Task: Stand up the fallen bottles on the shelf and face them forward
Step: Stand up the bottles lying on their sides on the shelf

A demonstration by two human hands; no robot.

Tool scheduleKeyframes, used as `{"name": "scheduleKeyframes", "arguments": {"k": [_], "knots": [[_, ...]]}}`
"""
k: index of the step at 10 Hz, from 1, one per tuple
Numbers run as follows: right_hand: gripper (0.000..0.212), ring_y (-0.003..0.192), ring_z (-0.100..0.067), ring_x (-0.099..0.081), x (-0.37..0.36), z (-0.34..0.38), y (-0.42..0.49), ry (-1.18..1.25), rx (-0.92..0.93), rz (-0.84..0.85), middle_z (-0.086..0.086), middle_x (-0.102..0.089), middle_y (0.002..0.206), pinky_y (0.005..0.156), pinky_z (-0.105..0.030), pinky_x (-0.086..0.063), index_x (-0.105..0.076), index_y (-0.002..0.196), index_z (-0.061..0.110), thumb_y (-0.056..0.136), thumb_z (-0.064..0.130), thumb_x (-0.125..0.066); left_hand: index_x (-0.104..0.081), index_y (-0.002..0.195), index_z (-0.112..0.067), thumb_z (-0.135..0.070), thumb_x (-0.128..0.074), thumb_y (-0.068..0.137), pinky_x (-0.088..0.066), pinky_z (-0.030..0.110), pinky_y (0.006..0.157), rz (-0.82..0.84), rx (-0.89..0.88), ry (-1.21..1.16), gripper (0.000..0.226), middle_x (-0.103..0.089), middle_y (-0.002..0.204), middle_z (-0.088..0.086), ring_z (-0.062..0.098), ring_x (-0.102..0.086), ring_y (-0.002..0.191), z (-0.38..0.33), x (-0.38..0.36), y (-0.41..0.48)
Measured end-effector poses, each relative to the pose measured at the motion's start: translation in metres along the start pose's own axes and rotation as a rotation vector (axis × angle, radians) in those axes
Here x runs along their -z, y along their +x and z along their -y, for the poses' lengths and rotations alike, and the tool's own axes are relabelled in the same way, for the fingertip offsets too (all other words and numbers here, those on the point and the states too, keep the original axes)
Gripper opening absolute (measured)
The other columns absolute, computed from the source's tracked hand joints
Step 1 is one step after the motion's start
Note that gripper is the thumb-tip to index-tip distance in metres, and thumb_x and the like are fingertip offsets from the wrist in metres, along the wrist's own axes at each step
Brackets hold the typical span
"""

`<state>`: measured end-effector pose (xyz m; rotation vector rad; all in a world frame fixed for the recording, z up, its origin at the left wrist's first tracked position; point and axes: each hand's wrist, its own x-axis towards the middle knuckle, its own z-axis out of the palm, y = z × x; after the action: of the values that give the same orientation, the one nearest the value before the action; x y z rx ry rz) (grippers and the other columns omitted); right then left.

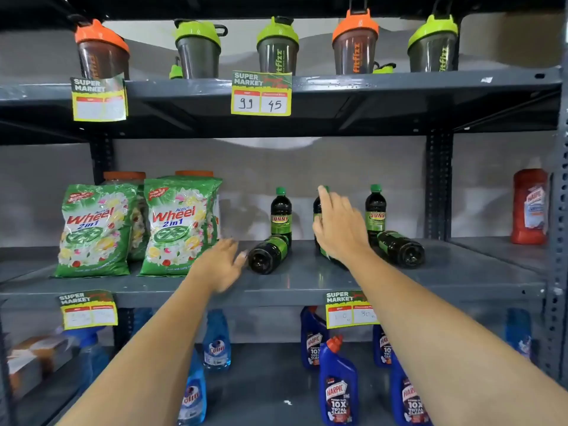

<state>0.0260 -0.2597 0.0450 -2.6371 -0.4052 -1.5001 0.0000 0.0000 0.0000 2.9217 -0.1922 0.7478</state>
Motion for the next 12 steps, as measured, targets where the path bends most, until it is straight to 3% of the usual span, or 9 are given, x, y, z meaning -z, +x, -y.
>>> {"name": "scheduleKeyframes", "arguments": {"k": [1,2,3,4,6,8,9,10,12], "knots": [[0.037,0.100,-0.033,-0.060,-0.012,0.030,-0.001,0.155,-0.154,0.158,-0.013,-0.061,0.116,0.066,-0.036,-0.041,-0.043,0.132,0.010,0.100,0.029,-0.041,-0.019,0.153,-0.007,-0.046,-0.021,0.103,-0.009,0.034,0.120,0.176,0.026,0.015,0.063,-0.011,0.162,0.009,0.020,-0.009,0.149,0.016,-0.015,-0.012],[0.031,0.097,-0.035,-0.062,-0.031,0.059,0.005,0.284,-0.386,0.374,-0.013,-0.063,0.107,0.067,-0.035,-0.041,-0.050,0.119,0.007,0.100,0.030,-0.039,-0.027,0.152,-0.010,-0.039,-0.021,0.104,-0.014,0.032,0.119,0.207,-0.013,0.072,0.056,-0.021,0.160,0.006,0.017,-0.017,0.147,0.022,-0.028,-0.013],[0.038,0.088,-0.031,-0.064,-0.047,0.078,0.018,0.419,-0.556,0.515,-0.009,-0.061,0.096,0.074,-0.036,-0.052,-0.059,0.111,0.005,0.098,0.036,-0.040,-0.032,0.149,-0.010,-0.033,-0.022,0.105,-0.018,0.029,0.116,0.236,-0.021,0.022,0.051,-0.026,0.158,0.007,0.018,-0.023,0.145,0.023,-0.029,-0.009],[0.041,0.085,-0.031,-0.065,-0.063,0.094,0.030,0.549,-0.698,0.534,-0.009,-0.061,0.094,0.081,-0.040,-0.057,-0.060,0.104,0.009,0.092,0.046,-0.045,-0.027,0.151,-0.010,-0.032,-0.021,0.104,-0.017,0.028,0.117,0.224,-0.034,0.009,0.052,-0.022,0.160,0.006,0.017,-0.022,0.146,0.026,-0.035,-0.011],[0.056,0.078,-0.030,-0.069,-0.087,0.103,0.044,0.688,-0.898,0.741,-0.012,-0.068,0.094,0.066,-0.037,-0.061,-0.062,0.099,0.013,0.064,0.055,-0.073,-0.027,0.152,-0.015,-0.031,-0.021,0.104,-0.016,0.024,0.115,0.179,-0.064,-0.014,0.051,-0.020,0.160,0.000,0.013,-0.020,0.146,0.031,-0.036,-0.011],[0.058,0.079,-0.034,-0.072,-0.088,0.089,0.044,1.003,-1.062,0.744,-0.018,-0.072,0.097,0.053,-0.044,-0.060,-0.063,0.112,0.010,0.062,0.033,-0.082,-0.028,0.152,-0.018,-0.032,-0.022,0.104,-0.020,0.027,0.114,0.155,-0.047,-0.009,0.051,-0.022,0.160,-0.002,0.013,-0.022,0.145,0.031,-0.035,-0.014],[0.052,0.080,-0.033,-0.071,-0.081,0.080,0.042,1.111,-1.052,0.557,-0.018,-0.070,0.097,0.055,-0.047,-0.060,-0.056,0.105,0.007,0.066,0.024,-0.085,-0.028,0.152,-0.018,-0.033,-0.022,0.104,-0.020,0.027,0.114,0.159,-0.045,-0.011,0.051,-0.022,0.160,-0.003,0.013,-0.022,0.145,0.031,-0.035,-0.014],[0.057,0.091,-0.024,-0.068,-0.083,0.072,0.043,1.043,-0.898,0.368,-0.007,-0.069,0.105,0.080,-0.044,-0.059,-0.058,0.107,0.013,0.060,0.028,-0.088,-0.028,0.152,-0.018,-0.033,-0.022,0.104,-0.020,0.027,0.114,0.160,-0.037,-0.018,0.051,-0.022,0.160,-0.003,0.012,-0.022,0.145,0.029,-0.035,-0.015],[0.060,0.098,-0.018,-0.064,-0.089,0.071,0.026,1.062,-0.696,0.268,0.001,-0.065,0.108,0.090,-0.038,-0.052,-0.051,0.110,0.023,0.064,0.018,-0.089,-0.028,0.152,-0.018,-0.032,-0.022,0.104,-0.021,0.028,0.115,0.192,-0.017,-0.015,0.050,-0.022,0.160,-0.002,0.013,-0.022,0.145,0.027,-0.031,-0.016]]}}
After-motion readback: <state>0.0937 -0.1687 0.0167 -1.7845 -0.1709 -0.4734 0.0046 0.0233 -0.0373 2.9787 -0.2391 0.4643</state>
